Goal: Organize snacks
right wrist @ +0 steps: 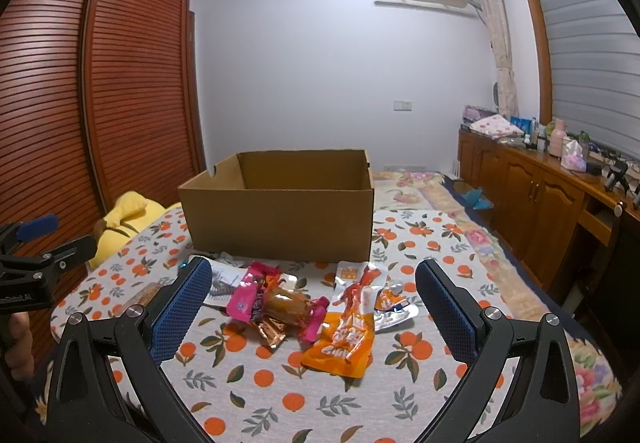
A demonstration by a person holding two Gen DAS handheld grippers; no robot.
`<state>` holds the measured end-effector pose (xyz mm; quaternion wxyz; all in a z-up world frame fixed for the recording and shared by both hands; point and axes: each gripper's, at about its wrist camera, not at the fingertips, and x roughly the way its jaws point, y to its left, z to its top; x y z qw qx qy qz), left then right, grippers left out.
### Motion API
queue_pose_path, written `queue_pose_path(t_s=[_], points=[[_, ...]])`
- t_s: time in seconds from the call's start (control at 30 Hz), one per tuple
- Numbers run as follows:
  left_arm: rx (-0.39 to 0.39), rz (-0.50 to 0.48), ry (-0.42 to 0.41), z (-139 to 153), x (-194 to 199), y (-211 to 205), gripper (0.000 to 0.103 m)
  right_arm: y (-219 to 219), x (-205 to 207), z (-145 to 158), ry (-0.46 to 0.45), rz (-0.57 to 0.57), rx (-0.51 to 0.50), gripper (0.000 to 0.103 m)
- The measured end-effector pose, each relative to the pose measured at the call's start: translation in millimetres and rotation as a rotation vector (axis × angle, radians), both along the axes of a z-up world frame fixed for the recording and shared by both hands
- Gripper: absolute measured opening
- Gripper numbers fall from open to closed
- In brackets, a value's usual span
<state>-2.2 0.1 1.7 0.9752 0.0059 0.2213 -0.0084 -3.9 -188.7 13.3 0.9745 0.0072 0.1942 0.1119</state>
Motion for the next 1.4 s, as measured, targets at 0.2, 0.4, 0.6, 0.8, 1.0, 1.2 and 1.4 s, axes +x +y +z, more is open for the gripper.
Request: queue_pose_path(t_s=[0.2, 0.4, 0.6, 0.8, 1.0, 1.2, 1.4], points=[[0.002, -0.006, -0.003, 3, -1, -1, 0.103, -1, 0, 0, 0.001, 0.0, 0.002, 0.103], [0.007, -0.005, -0.005, 4, 0, -1, 0.103, -3, 0, 1, 0.004, -0.004, 0.005, 0.103], [0.008, -0.003, 0.0, 3, -2, -2, 0.103, -5, 1, 0, 0.003, -0.007, 0.001, 0.103], [0.01, -0.003, 0.011, -2, 1, 0, 0.103, -6, 1, 0, 0.002, -0.011, -0.002, 0.103], [0.009, -0.003, 0.012, -3, 1, 0, 0.103, -6, 1, 0, 0.002, -0.01, 0.0, 0.103], [0.008, -0.01, 0.012, -4, 2, 0, 0.103, -7, 0, 0, 0.001, -0.01, 0.004, 0.103], [0.01, -0.023, 0.014, -7, 1, -4, 0.103, -6, 1, 0, 0.004, -0.01, 0.003, 0.103]])
